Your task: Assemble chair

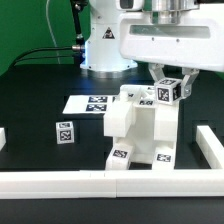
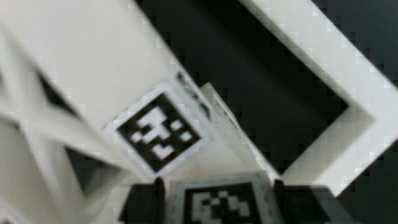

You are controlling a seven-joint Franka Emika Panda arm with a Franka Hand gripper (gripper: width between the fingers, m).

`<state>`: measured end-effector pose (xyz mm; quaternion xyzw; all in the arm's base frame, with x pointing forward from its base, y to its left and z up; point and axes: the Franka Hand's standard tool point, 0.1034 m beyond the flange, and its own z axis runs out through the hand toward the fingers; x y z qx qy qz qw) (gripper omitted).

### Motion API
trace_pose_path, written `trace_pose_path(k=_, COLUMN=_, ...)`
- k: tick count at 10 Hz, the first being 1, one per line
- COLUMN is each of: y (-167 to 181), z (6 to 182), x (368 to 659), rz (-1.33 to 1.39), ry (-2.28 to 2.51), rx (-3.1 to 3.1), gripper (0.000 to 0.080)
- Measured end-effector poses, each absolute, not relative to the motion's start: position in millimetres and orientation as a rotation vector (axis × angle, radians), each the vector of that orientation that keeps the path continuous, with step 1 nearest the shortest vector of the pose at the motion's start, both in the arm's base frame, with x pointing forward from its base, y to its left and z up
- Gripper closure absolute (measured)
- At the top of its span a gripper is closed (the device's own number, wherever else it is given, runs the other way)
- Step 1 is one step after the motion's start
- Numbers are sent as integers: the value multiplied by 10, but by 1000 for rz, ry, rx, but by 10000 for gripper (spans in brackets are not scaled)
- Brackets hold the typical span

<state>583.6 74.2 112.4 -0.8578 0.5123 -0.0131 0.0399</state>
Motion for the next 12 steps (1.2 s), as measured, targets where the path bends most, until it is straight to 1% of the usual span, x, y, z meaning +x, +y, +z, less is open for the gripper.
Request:
trace_pose_path(k=1, y=750, z=1123, x=5852, rz=-33, ry=1763, rx=-2482, gripper=515)
trace_pose_path(k=2, y=752, z=1122, x=5857, rz=-33, ry=1808, rx=-2447, gripper=515)
trace_pose_path(k=3, y=751, z=1121, x=5857, rz=-35, ry=1775, rx=-2470, gripper=434)
trace_pose_path(k=4, y=751, z=1121, x=5857, rz=-36, ry=1758, rx=-2483, gripper=434)
trace_pose_path(k=5, y=749, z=1123, x=5858, rz=-38, ry=1707, rx=-2521, gripper=298)
trace_pose_path(k=6, y=747, z=1135, x=5871, rz=-46, ry=1587, rx=-2598, gripper=182)
trace_pose_path(k=7, y=726, z=1153, x=5887, rz=-54, ry=1307, rx=-2757, gripper=160)
trace_pose_path(k=8, y=710, z=1176, x=5905, rz=-55, ry=1115, rx=-2843, gripper=160)
trace_pose_path(k=9, y=713, z=1167, x=5899, rz=-57, ry=1109, rx=-2847, gripper=160)
trace_pose_path(k=12, y=697, z=1166, x=5900, rz=-69, ry=846, rx=-2942, gripper=151)
